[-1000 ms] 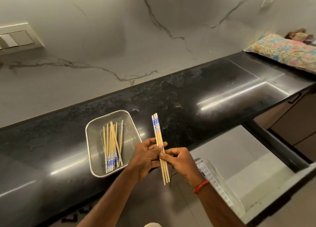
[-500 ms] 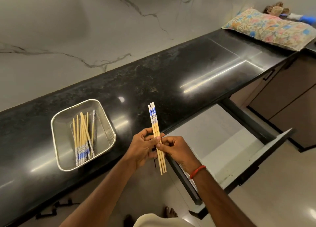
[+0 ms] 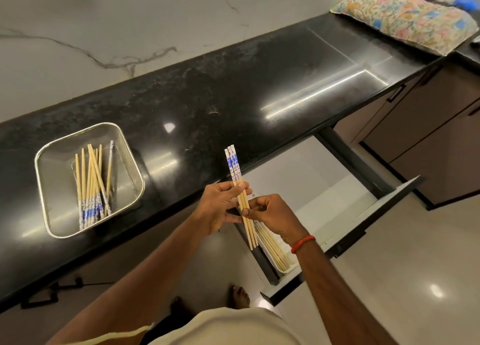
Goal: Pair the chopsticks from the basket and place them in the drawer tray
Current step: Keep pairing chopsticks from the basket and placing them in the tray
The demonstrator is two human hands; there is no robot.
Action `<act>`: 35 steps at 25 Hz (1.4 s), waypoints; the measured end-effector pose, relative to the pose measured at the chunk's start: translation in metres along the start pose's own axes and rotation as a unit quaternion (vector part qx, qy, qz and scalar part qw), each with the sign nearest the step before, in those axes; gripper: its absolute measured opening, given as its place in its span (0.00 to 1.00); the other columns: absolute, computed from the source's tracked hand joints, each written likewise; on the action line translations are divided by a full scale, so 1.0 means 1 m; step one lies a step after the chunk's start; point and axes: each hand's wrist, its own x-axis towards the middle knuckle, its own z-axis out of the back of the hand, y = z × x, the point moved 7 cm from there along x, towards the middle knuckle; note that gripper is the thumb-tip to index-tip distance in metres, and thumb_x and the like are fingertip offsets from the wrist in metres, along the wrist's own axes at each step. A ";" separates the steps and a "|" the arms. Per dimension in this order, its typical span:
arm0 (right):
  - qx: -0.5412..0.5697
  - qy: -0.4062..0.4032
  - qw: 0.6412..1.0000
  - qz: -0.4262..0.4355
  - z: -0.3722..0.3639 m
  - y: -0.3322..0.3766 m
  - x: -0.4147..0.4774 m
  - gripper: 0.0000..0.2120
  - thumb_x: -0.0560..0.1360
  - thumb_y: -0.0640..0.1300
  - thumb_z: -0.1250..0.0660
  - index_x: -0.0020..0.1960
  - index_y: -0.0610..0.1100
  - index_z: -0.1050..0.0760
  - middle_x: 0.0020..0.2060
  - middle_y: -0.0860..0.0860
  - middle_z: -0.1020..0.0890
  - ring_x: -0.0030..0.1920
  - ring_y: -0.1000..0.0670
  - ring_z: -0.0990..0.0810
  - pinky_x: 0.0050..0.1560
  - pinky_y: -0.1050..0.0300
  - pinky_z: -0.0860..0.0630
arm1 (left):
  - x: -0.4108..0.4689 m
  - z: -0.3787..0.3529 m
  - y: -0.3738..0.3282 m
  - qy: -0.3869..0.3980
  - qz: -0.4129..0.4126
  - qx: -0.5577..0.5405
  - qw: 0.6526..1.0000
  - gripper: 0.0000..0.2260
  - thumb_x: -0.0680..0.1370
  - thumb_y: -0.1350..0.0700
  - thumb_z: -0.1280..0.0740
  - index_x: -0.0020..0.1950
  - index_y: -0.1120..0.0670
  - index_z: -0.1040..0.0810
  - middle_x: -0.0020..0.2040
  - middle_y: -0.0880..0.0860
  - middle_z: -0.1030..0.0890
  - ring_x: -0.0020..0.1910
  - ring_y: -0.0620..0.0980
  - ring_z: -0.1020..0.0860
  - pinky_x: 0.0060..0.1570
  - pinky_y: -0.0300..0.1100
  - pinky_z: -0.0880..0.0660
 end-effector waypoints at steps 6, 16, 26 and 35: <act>0.060 -0.032 0.998 -0.009 0.020 -0.018 0.003 0.12 0.74 0.43 0.26 0.57 0.42 0.17 0.46 0.48 0.13 0.46 0.52 0.14 0.50 0.57 0.20 | 0.011 -0.024 0.014 0.006 0.017 0.000 1.000 0.09 0.77 0.52 0.28 0.53 0.54 0.14 0.50 0.52 0.12 0.49 0.52 0.13 0.40 0.56 0.17; 0.017 -0.038 0.999 -0.017 0.035 -0.054 0.021 0.11 0.73 0.40 0.26 0.54 0.40 0.16 0.46 0.45 0.13 0.48 0.48 0.15 0.55 0.53 0.21 | 0.021 -0.041 0.034 -0.011 0.047 0.030 0.998 0.10 0.77 0.50 0.27 0.56 0.51 0.15 0.52 0.50 0.12 0.53 0.52 0.15 0.50 0.55 0.19; -0.213 -0.112 0.964 -0.114 0.040 -0.139 0.034 0.04 0.75 0.45 0.27 0.46 0.45 0.15 0.39 0.48 0.14 0.42 0.46 0.16 0.46 0.55 0.22 | 0.020 0.004 0.063 -0.113 0.106 -0.019 0.988 0.10 0.79 0.50 0.30 0.57 0.53 0.17 0.52 0.50 0.13 0.53 0.53 0.16 0.65 0.60 0.29; -0.450 -0.108 0.878 -0.122 0.004 -0.146 0.043 0.06 0.78 0.42 0.36 0.52 0.42 0.22 0.46 0.44 0.18 0.47 0.41 0.18 0.41 0.53 0.29 | 0.016 0.031 0.071 -0.144 0.104 -0.022 0.984 0.09 0.80 0.48 0.31 0.54 0.51 0.16 0.48 0.48 0.12 0.53 0.51 0.15 0.61 0.54 0.26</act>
